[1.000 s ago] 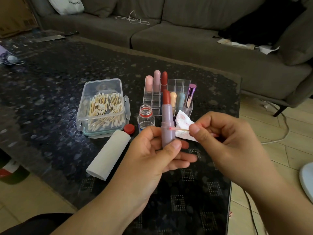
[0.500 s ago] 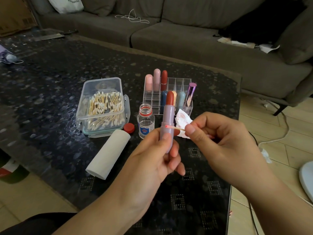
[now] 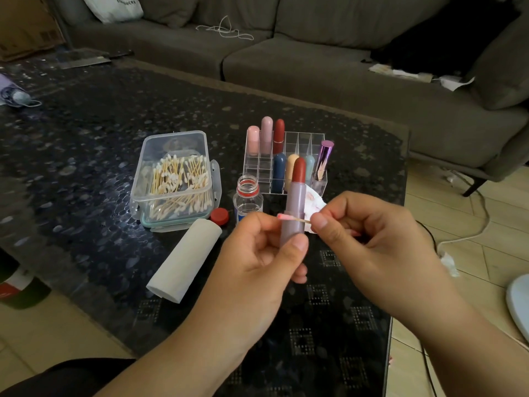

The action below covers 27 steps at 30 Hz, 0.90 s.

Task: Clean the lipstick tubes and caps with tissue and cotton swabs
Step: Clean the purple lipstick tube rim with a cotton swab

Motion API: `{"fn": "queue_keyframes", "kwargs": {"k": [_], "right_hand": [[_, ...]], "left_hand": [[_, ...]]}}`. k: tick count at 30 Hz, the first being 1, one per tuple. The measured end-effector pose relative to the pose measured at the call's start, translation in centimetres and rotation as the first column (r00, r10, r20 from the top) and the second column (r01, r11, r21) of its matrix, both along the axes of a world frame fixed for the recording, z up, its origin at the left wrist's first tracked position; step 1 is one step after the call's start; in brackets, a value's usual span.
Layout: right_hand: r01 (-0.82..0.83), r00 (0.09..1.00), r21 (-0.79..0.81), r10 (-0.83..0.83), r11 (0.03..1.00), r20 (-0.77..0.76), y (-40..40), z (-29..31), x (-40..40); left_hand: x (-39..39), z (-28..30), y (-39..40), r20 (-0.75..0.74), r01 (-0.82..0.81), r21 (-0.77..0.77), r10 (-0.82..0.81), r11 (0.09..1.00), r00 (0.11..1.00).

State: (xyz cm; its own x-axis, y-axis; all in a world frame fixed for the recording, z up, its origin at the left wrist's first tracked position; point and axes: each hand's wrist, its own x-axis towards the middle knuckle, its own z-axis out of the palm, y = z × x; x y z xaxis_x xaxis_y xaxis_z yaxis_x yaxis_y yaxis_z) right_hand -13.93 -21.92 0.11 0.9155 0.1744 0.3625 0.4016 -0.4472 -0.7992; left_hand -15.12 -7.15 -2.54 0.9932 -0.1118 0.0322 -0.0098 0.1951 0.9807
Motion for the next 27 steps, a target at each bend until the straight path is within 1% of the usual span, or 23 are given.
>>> {"fn": "queue_keyframes", "kwargs": {"k": [3, 6, 8, 10, 12, 14, 19, 23, 25, 27], "right_hand": [[0.023, 1.000, 0.029, -0.022, 0.999, -0.016, -0.40, 0.09, 0.12], [0.037, 0.999, 0.041, -0.037, 0.998, -0.016, -0.50, 0.05, 0.08], [0.029, 1.000, 0.023, -0.030, 0.999, 0.001, -0.19, -0.01, -0.06], [0.017, 1.000, -0.013, -0.017, 1.000, 0.009, 0.08, 0.03, -0.20], [0.015, 1.000, -0.029, -0.014, 0.999, 0.013, 0.01, 0.13, -0.22], [0.021, 1.000, -0.007, -0.021, 1.000, 0.011, -0.30, 0.15, -0.13], [0.013, 1.000, 0.011, -0.013, 1.000, 0.008, -0.47, -0.01, -0.18], [0.032, 0.999, 0.022, -0.032, 0.999, 0.003, -0.51, 0.01, -0.11], [0.042, 0.999, 0.016, -0.042, 0.999, 0.003, -0.55, 0.05, -0.10], [0.056, 0.998, 0.021, -0.056, 0.998, 0.000, -0.47, 0.00, -0.10]], "left_hand": [[0.17, 0.00, 0.20, 0.044, -0.049, 0.064, 0.047, 0.997, 0.998], [0.26, -0.22, 0.22, 0.053, -0.081, 0.128, 0.075, 0.988, 0.996], [0.18, -0.44, 0.12, 0.091, -0.087, 0.184, 0.071, 0.979, 0.993], [0.04, -0.47, 0.00, 0.122, -0.092, 0.207, 0.067, 0.974, 0.990], [0.01, -0.44, -0.13, 0.113, -0.086, 0.191, 0.066, 0.978, 0.991], [0.05, -0.35, -0.25, 0.083, -0.051, 0.180, 0.037, 0.982, 0.996], [-0.05, -0.44, -0.42, 0.064, 0.043, 0.087, -0.049, 0.995, 0.997], [-0.09, -0.09, -0.29, -0.042, 0.033, -0.170, -0.041, 0.985, 0.998], [-0.01, 0.10, -0.08, -0.042, 0.014, -0.176, -0.022, 0.984, 0.999], [0.12, 0.05, 0.05, -0.004, -0.009, -0.096, 0.009, 0.995, 1.000]]}}
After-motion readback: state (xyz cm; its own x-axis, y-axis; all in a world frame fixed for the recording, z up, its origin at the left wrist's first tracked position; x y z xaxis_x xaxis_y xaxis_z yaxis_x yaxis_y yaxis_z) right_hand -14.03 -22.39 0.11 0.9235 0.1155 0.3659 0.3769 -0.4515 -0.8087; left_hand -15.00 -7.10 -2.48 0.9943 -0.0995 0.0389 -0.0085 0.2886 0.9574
